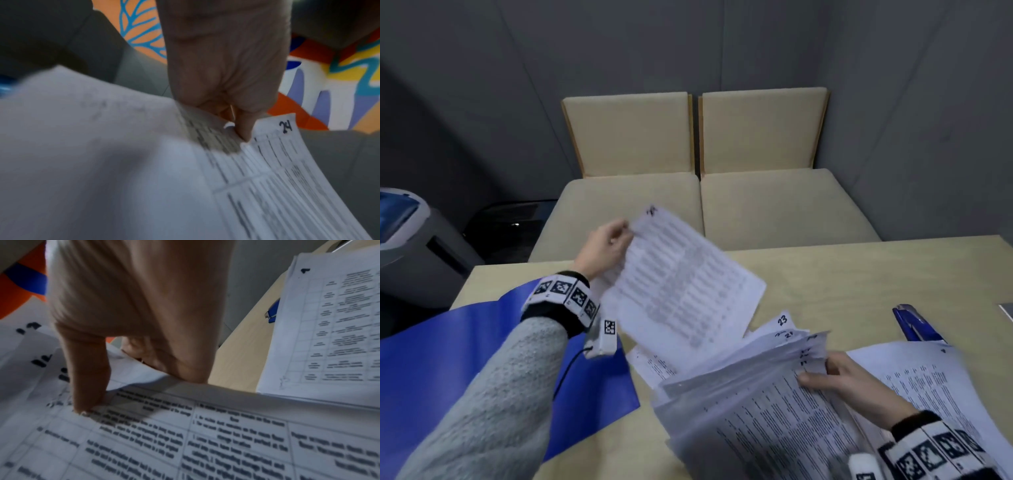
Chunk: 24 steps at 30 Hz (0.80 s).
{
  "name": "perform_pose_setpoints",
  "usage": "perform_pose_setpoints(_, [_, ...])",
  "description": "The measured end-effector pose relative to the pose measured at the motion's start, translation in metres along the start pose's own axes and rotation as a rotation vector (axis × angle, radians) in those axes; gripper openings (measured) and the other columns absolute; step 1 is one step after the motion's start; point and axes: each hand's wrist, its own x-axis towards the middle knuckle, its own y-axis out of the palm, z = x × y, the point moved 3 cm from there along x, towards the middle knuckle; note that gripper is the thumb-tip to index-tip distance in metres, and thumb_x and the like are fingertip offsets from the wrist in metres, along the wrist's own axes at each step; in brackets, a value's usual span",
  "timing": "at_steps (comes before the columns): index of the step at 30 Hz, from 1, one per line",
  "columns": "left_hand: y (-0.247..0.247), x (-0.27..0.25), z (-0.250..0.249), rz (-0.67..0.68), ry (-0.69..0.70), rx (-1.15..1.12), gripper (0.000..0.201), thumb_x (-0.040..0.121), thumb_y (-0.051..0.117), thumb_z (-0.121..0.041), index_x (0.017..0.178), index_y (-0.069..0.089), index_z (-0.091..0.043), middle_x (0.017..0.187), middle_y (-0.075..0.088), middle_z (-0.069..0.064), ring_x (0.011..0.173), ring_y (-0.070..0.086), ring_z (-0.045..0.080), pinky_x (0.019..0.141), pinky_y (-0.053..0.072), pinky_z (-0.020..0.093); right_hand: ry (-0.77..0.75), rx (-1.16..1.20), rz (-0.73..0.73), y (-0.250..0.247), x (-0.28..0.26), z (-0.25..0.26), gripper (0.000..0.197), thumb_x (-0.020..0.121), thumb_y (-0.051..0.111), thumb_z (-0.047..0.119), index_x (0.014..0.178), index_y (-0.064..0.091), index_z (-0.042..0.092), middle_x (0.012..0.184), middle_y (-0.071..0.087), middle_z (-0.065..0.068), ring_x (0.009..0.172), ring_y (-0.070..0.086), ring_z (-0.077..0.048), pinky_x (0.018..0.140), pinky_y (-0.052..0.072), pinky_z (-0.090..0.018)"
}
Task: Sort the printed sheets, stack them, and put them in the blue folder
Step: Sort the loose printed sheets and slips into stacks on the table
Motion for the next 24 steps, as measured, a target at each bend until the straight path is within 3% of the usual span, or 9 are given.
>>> perform_pose_setpoints(1, [0.015, -0.006, 0.014, 0.094, -0.053, 0.001, 0.013, 0.097, 0.050, -0.016, 0.104, 0.061, -0.011, 0.091, 0.063, 0.004, 0.080, 0.054, 0.015, 0.075, 0.040, 0.027, 0.009, 0.003, 0.008, -0.001, 0.000, 0.003, 0.042, 0.078, 0.072, 0.024, 0.115, 0.064, 0.004, 0.110, 0.069, -0.017, 0.101, 0.065, -0.033, 0.083, 0.053, -0.030])
perform_pose_setpoints(4, [0.062, -0.032, 0.037, 0.309, -0.088, 0.038, 0.019, 0.097, 0.048, -0.022, 0.080, 0.055, -0.023, 0.075, 0.059, 0.002, 0.073, 0.054, 0.019, 0.069, 0.042, 0.031, 0.024, 0.046, 0.025, 0.000, 0.001, 0.012, 0.028, 0.085, 0.065, 0.011, 0.113, 0.065, 0.003, 0.108, 0.070, -0.014, 0.097, 0.067, -0.026, 0.080, 0.051, -0.026])
perform_pose_setpoints(6, [0.094, -0.046, 0.044, 0.336, -0.106, 0.102, 0.020, 0.096, 0.047, -0.020, 0.077, 0.053, -0.019, 0.074, 0.055, 0.004, 0.077, 0.057, 0.025, 0.066, 0.038, 0.031, 0.028, 0.041, 0.047, 0.003, 0.005, 0.014, 0.029, 0.084, 0.067, 0.013, 0.111, 0.065, 0.002, 0.104, 0.071, -0.014, 0.093, 0.067, -0.024, 0.080, 0.051, -0.026])
perform_pose_setpoints(8, [0.121, -0.056, 0.051, 0.312, -0.151, 0.173, 0.015, 0.094, 0.051, -0.020, 0.086, 0.057, -0.010, 0.087, 0.055, 0.011, 0.091, 0.057, 0.032, 0.070, 0.038, 0.032, 0.044, 0.042, 0.048, 0.008, 0.011, 0.012, 0.027, 0.085, 0.064, 0.008, 0.110, 0.064, -0.003, 0.102, 0.070, -0.015, 0.091, 0.068, -0.024, 0.078, 0.052, -0.025])
perform_pose_setpoints(11, [0.149, -0.069, 0.061, 0.355, -0.280, 0.272, 0.034, 0.088, 0.060, -0.030, 0.113, 0.054, -0.008, 0.117, 0.045, 0.013, 0.112, 0.044, 0.030, 0.093, 0.042, 0.039, 0.073, 0.063, 0.029, 0.013, 0.017, 0.007, 0.026, 0.085, 0.058, 0.000, 0.110, 0.062, -0.004, 0.103, 0.071, -0.015, 0.091, 0.069, -0.022, 0.076, 0.052, -0.023])
perform_pose_setpoints(16, [0.166, -0.081, 0.053, 0.314, -0.359, 0.197, 0.066, 0.068, 0.078, -0.014, 0.120, 0.037, -0.013, 0.119, 0.034, 0.007, 0.101, 0.051, 0.027, 0.086, 0.049, 0.036, 0.091, 0.058, 0.011, 0.019, 0.023, 0.001, 0.024, 0.086, 0.057, -0.003, 0.109, 0.064, -0.004, 0.101, 0.072, -0.015, 0.090, 0.070, -0.022, 0.074, 0.052, -0.022])
perform_pose_setpoints(19, [0.160, -0.076, 0.053, 0.364, -0.370, 0.112, 0.051, 0.076, 0.069, -0.007, 0.118, 0.040, -0.012, 0.109, 0.053, 0.008, 0.092, 0.058, 0.027, 0.071, 0.047, 0.031, 0.099, 0.057, 0.005, 0.019, 0.023, 0.001, 0.024, 0.086, 0.057, -0.002, 0.109, 0.064, -0.003, 0.102, 0.072, -0.015, 0.091, 0.070, -0.022, 0.074, 0.052, -0.021])
perform_pose_setpoints(22, [0.140, -0.068, 0.042, 0.385, -0.227, 0.071, 0.013, 0.086, 0.054, -0.006, 0.093, 0.054, -0.018, 0.089, 0.062, 0.003, 0.085, 0.060, 0.025, 0.065, 0.042, 0.026, 0.109, 0.029, 0.005, 0.018, 0.020, 0.001, 0.025, 0.086, 0.059, 0.002, 0.111, 0.064, 0.001, 0.107, 0.071, -0.013, 0.097, 0.068, -0.023, 0.078, 0.052, -0.022])
perform_pose_setpoints(24, [0.124, -0.063, 0.032, 0.409, -0.137, -0.012, 0.020, 0.090, 0.052, -0.008, 0.082, 0.054, -0.026, 0.082, 0.060, -0.005, 0.081, 0.057, 0.020, 0.066, 0.042, 0.027, 0.102, 0.041, -0.011, 0.020, 0.018, 0.007, 0.025, 0.086, 0.059, 0.002, 0.110, 0.064, -0.001, 0.106, 0.071, -0.015, 0.096, 0.068, -0.023, 0.076, 0.052, -0.021])
